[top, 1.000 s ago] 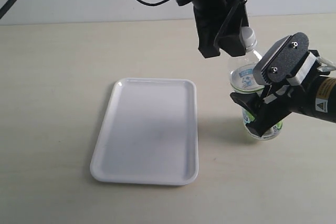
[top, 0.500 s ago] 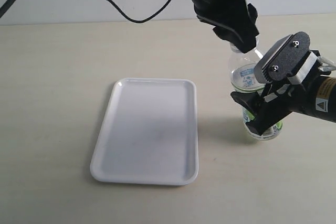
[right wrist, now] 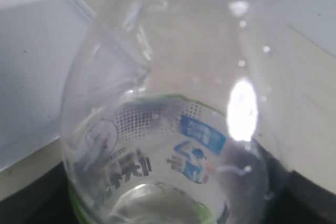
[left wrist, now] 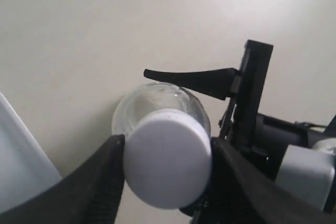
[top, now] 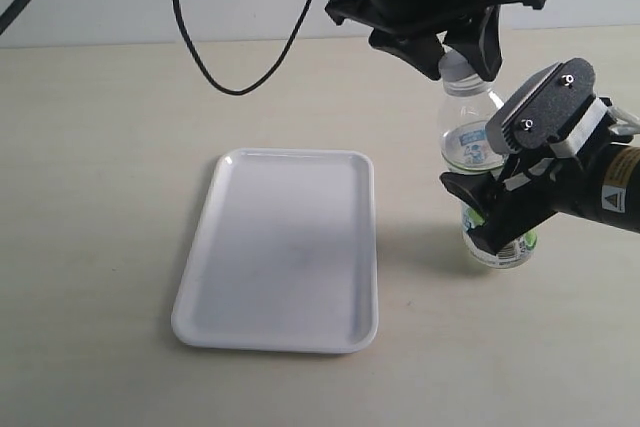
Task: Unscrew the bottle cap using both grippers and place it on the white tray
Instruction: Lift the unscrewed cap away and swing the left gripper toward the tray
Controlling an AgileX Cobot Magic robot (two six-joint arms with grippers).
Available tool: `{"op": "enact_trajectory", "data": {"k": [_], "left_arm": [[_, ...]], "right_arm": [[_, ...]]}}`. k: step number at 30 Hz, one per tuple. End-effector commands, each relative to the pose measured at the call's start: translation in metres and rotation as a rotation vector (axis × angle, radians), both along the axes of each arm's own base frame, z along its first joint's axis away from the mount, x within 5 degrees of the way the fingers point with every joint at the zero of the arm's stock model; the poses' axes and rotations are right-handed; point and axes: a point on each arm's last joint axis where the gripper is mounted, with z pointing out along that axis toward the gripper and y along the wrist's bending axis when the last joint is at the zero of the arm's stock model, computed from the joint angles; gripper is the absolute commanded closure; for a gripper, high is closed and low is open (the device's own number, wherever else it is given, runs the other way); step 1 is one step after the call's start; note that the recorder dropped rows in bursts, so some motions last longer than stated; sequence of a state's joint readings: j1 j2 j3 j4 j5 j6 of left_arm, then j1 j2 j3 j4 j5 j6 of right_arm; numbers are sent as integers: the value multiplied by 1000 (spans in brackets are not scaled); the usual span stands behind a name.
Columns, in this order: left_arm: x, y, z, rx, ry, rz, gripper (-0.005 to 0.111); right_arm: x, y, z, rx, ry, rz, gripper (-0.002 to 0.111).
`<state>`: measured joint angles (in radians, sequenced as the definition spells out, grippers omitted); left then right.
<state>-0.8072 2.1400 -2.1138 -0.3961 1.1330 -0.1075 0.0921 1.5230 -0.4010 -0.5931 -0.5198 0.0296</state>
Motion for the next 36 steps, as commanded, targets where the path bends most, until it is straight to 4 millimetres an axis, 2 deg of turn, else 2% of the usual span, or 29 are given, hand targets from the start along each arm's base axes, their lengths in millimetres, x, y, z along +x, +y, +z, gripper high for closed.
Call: {"op": "enact_trajectory", "data": {"k": [1, 12, 20, 25, 28, 32, 36], "left_arm": [[2, -4, 7, -89, 106, 184, 107], [9, 1, 12, -116, 110, 276, 107], [17, 24, 41, -126, -28, 304, 107], [10, 37, 67, -107, -162, 251, 107], [2, 45, 74, -33, -222, 140, 107], [-8, 50, 65, 114, -264, -55, 107], [-10, 52, 36, 250, -252, -76, 107]], "right_arm": [[0, 1, -1, -20, 7, 21, 108], [0, 1, -1, -14, 10, 17, 108], [2, 0, 1, 39, -1, -30, 108], [4, 0, 6, 83, -40, -54, 108], [6, 1, 10, 120, -78, -68, 108], [9, 0, 14, 148, -121, -91, 108], [11, -2, 18, 196, -157, -133, 108]]}}
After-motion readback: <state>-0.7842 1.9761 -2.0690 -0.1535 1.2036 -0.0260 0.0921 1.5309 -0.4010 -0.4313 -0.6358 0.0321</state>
